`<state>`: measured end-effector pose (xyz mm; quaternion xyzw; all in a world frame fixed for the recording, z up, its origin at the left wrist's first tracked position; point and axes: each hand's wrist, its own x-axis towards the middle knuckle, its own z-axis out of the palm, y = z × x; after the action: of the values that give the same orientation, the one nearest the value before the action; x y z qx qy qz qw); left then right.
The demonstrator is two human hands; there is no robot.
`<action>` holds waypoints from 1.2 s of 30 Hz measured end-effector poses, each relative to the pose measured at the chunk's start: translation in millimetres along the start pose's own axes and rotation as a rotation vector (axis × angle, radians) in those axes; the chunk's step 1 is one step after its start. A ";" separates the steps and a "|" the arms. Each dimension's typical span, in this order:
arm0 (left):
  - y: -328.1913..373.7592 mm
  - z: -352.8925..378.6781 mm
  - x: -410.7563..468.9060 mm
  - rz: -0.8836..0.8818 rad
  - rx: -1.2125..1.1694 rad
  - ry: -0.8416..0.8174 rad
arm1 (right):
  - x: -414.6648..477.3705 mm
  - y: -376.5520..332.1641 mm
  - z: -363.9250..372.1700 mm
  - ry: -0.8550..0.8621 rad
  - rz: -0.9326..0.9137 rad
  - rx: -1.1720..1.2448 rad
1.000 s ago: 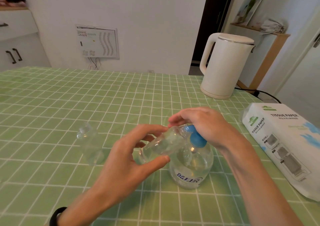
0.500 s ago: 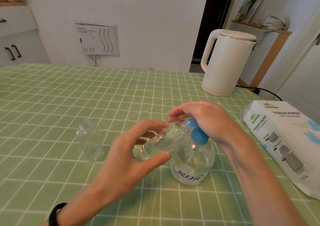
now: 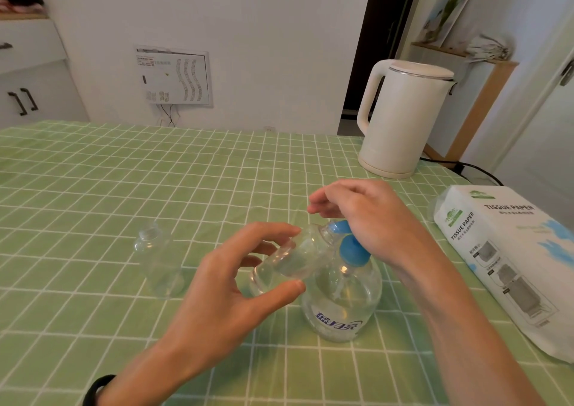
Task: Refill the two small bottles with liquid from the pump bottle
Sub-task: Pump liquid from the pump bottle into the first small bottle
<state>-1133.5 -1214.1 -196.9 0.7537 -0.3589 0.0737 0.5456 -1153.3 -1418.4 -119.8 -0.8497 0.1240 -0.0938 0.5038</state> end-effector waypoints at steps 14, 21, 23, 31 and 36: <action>-0.4 -0.3 -1.3 0.005 0.013 0.000 | -3.2 -0.9 2.6 -0.036 0.043 0.041; -0.4 0.4 0.6 0.005 -0.006 -0.004 | -1.7 -0.2 1.8 -0.035 0.032 0.045; -1.7 0.2 1.2 0.004 -0.014 -0.007 | -0.6 0.1 1.4 -0.070 0.042 0.034; -0.6 -0.9 -1.2 0.008 0.011 -0.006 | -2.1 0.9 2.8 -0.091 0.107 -0.004; -0.4 -0.3 -0.2 0.017 0.000 -0.003 | -3.1 0.8 3.1 0.020 0.031 -0.005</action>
<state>-1133.3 -1213.7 -197.3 0.7506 -0.3662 0.0772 0.5446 -1155.5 -1415.3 -122.0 -0.8480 0.1425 -0.0938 0.5018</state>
